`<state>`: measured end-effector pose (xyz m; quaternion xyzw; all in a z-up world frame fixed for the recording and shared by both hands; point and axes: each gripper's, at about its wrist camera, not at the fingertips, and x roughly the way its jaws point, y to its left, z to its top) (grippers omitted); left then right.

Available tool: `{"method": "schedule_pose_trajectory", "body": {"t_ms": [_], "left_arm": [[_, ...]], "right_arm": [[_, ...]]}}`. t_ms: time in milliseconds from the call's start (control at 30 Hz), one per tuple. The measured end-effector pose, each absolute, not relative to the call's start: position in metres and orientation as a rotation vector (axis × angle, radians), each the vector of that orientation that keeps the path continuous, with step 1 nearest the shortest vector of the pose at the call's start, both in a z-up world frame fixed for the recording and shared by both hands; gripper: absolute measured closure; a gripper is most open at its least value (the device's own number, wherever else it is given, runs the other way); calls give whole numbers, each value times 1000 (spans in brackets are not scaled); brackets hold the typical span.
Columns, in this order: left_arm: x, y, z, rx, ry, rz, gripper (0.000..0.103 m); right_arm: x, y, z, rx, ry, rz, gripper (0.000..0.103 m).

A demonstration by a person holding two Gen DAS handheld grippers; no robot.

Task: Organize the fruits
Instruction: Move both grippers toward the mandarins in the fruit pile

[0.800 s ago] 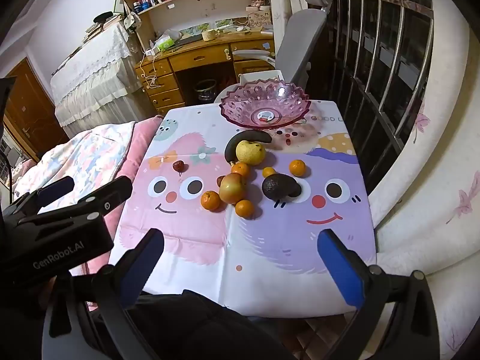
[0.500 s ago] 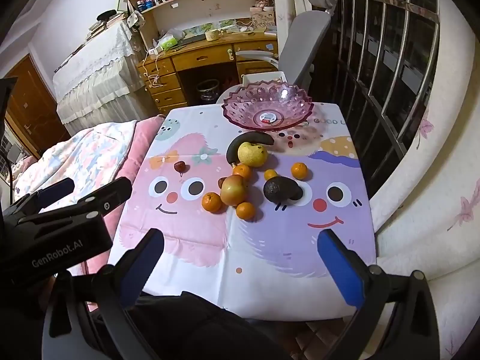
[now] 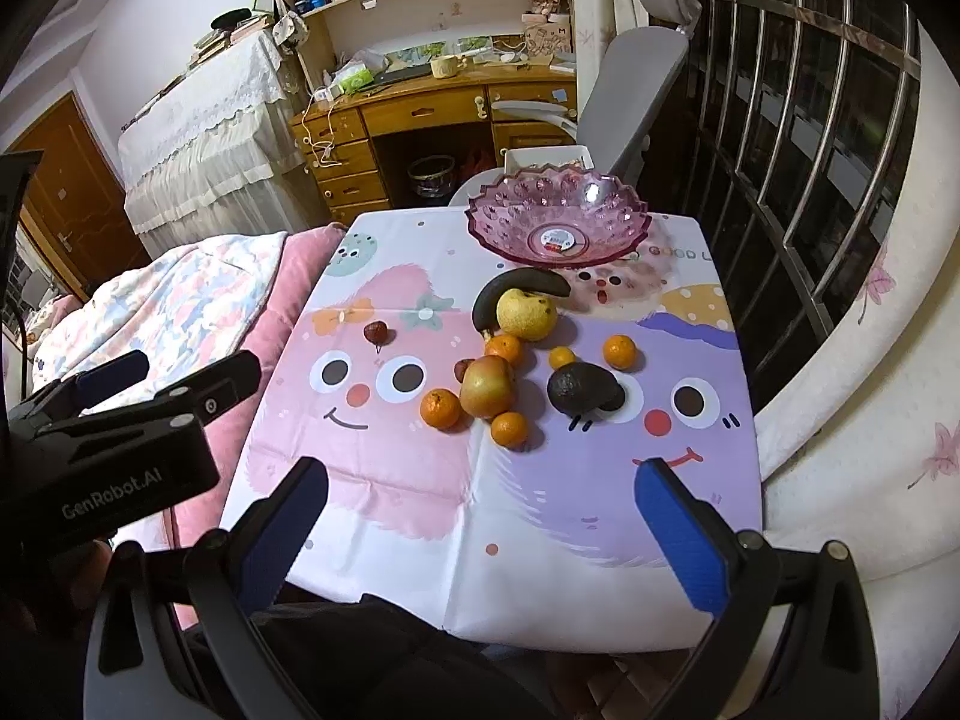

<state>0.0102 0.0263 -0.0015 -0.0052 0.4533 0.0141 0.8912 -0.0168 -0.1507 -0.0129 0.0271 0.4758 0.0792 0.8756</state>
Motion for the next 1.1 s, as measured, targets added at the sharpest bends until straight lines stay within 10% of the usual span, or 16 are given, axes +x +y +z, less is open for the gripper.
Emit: {"method": "schedule_pose_trajectory", "body": {"t_ms": [1100], "left_arm": [[88,27,-131,46,1177,-190,1]], "right_arm": [[17,-120,-128,-147,976,173,12]]}}
